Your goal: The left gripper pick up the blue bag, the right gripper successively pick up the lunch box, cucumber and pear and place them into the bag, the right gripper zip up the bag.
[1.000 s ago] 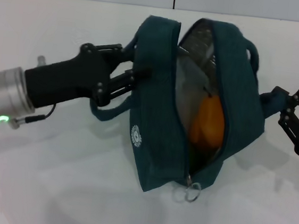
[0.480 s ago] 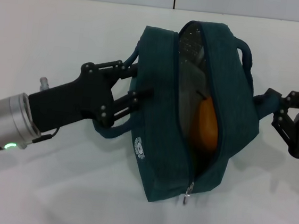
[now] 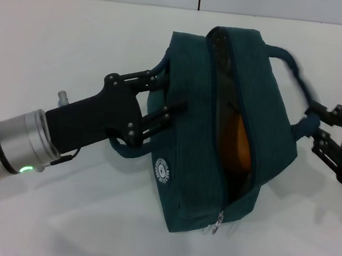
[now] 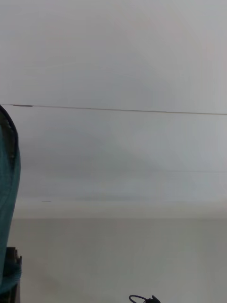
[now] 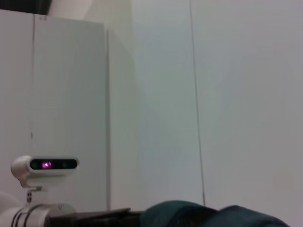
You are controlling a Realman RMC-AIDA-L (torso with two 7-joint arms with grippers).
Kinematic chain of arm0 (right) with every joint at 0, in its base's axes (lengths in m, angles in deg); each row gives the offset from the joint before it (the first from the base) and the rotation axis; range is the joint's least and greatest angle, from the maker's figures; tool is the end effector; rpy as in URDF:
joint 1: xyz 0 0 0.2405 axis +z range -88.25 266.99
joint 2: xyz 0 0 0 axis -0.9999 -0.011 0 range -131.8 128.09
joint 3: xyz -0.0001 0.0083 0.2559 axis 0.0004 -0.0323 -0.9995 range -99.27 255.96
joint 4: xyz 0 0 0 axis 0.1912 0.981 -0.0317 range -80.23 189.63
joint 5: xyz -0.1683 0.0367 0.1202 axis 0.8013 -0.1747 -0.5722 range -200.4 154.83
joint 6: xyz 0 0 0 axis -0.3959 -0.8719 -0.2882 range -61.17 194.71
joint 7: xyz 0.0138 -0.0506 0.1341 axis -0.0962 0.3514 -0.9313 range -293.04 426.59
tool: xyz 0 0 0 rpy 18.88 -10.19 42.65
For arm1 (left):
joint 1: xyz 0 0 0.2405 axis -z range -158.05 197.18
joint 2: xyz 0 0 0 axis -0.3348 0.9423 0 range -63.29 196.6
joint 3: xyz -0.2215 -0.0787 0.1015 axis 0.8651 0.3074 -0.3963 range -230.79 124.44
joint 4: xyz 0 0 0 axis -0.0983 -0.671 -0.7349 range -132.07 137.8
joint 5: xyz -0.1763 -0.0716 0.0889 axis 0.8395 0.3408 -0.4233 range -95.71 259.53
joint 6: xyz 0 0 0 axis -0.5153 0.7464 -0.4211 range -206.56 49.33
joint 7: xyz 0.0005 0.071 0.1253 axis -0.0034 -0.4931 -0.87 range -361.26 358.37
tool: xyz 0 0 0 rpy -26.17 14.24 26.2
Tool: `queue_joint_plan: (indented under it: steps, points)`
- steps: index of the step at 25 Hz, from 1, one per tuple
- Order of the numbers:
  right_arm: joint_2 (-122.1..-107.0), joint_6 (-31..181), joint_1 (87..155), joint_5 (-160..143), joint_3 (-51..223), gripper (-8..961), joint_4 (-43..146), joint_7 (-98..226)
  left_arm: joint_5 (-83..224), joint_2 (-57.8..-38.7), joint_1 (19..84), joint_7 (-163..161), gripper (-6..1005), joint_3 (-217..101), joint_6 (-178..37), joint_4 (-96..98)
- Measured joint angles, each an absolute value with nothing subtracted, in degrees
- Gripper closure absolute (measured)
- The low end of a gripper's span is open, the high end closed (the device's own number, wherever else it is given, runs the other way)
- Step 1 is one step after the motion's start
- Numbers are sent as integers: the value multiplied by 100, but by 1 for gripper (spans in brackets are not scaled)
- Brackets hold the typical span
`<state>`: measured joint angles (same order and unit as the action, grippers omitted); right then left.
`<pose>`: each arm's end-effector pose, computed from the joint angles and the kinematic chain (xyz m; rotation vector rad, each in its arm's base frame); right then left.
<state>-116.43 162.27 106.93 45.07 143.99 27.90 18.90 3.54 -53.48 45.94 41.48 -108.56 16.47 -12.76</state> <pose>0.2730 0.2744 0.0126 -2.4166 0.1843 1.1484 -0.2432 0.2841 -0.0396 -2.4511 -0.2269 -1.2280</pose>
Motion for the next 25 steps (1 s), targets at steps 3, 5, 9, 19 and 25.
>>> queue_joint_plan:
  steps: [3, 5, 9, 19, 25]
  points:
    - [-11622, 16196, 10542, 4486, 14383, 757, 2806, 1958, 358, -5351, 4601, 4074, 576, -10856, 1630, -1266]
    - [-11621, 16194, 10444, 4470, 14325, 682, 2800, 1994, 360, -5354, 4601, 4035, 576, -10855, 1604, -1264]
    - [-11615, 16377, 10293, 4476, 14052, 549, 2812, 2001, 365, -5354, 4603, 4018, 576, -10845, 1557, -1257]
    - [-11307, 16920, 10301, 5580, 14054, 377, 2796, 1480, 370, -5354, 4602, 4013, 577, -10855, 1551, -1251]
    - [-11642, 16518, 10942, 7211, 14235, 380, 2812, 818, 370, -5366, 4629, 4012, 577, -10855, 1568, -1213]
